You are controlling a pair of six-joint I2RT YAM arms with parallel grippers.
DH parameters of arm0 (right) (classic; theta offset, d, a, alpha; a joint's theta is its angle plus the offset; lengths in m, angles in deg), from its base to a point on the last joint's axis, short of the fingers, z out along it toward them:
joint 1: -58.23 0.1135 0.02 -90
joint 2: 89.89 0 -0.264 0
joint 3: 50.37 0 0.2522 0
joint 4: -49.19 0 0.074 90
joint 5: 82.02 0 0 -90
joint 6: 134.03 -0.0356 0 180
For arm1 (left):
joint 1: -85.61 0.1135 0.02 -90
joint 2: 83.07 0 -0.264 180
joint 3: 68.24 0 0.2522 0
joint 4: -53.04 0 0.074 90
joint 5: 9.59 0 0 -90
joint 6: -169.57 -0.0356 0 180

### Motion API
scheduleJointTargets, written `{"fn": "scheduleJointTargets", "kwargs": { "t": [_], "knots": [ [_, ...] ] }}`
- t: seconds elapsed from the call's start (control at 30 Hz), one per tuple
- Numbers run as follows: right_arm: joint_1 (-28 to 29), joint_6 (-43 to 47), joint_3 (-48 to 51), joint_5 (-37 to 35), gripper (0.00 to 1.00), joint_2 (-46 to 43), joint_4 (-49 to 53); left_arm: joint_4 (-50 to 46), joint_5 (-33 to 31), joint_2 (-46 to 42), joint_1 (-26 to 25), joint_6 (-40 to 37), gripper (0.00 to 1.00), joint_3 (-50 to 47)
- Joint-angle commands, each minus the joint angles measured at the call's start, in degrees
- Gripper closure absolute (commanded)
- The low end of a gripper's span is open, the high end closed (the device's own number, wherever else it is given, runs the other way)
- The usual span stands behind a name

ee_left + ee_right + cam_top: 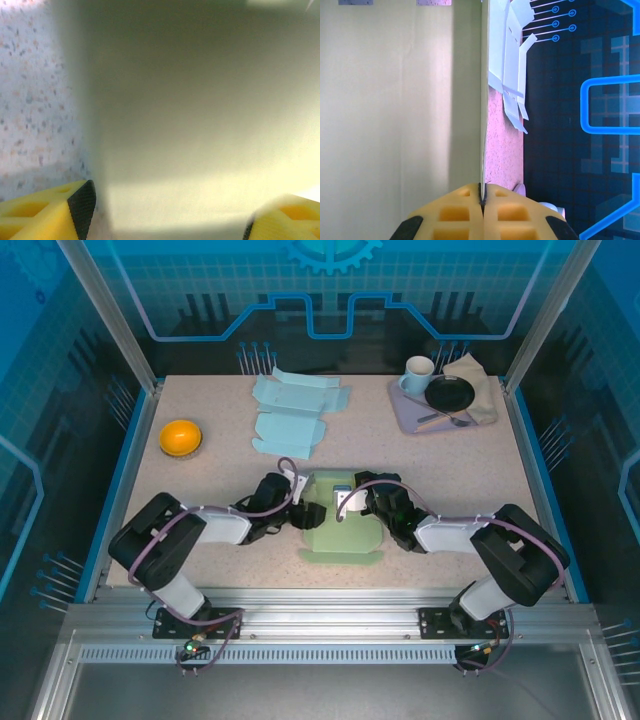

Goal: Fold the paper box

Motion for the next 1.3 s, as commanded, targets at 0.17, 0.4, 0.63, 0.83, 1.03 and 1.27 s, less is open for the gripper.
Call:
{"fn": "scheduleJointTargets", "kwargs": {
  "t": [0.17,0.4,0.63,0.83,1.03,1.27],
  "knots": [
    [-0.8,-0.9,-0.2,0.2,1.00,0.2,3.6,-1.9,7.6,-14.3,5.5,0.5,0.24,-5.2],
    [-0.9,-0.8,-0.3,0.6,1.00,0.3,3.7,-12.6,-1.7,-17.0,8.1,2.1,0.38,-4.7],
    [-0.9,-0.4,-0.1,1.1,1.00,-0.4,4.5,-3.9,6.5,-9.9,9.3,2.8,0.37,-4.4],
    [-0.1,1.9,1.7,0.7,1.00,0.0,-0.3,-0.1,12.5,-7.9,9.2,1.1,0.36,-3.2],
    [0.3,2.2,2.1,0.6,1.00,-0.1,-0.9,0.4,14.6,-4.0,8.2,0.3,0.40,-1.9],
    [0.3,2.4,1.8,0.6,1.00,-0.1,-0.3,0.4,14.2,-1.1,4.8,-0.4,0.41,-0.1]
  ]
}}
